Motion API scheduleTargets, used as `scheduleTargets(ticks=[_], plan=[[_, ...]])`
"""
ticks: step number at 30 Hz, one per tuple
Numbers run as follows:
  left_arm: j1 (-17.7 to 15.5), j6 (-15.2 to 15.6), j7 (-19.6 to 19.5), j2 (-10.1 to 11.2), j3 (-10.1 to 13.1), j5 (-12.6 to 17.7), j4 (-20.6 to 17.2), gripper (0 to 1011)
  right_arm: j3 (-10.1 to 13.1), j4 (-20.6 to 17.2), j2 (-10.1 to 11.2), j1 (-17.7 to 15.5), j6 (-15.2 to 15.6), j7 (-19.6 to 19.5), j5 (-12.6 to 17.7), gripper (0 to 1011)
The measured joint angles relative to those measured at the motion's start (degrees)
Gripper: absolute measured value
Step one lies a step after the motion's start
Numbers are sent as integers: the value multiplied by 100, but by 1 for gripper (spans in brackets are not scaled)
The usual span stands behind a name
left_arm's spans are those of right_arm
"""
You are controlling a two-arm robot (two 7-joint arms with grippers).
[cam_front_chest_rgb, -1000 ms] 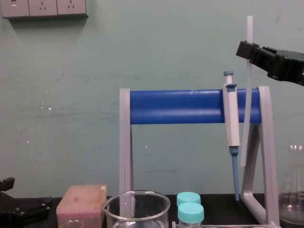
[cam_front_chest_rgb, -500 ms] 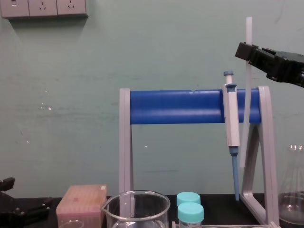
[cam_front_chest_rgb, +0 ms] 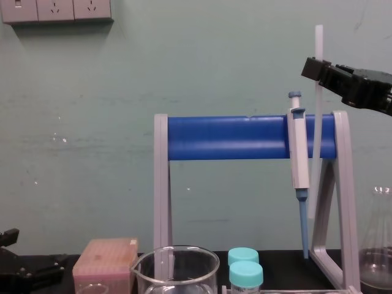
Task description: Pick up the stirring rod with one hand, then place it down.
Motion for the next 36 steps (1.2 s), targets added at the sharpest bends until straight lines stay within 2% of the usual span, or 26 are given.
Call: scheduleTargets(ticks=[36], plan=[[0,0,0,0,0,0,0,1000,-73,114,-7,51,37,57,34,69]])
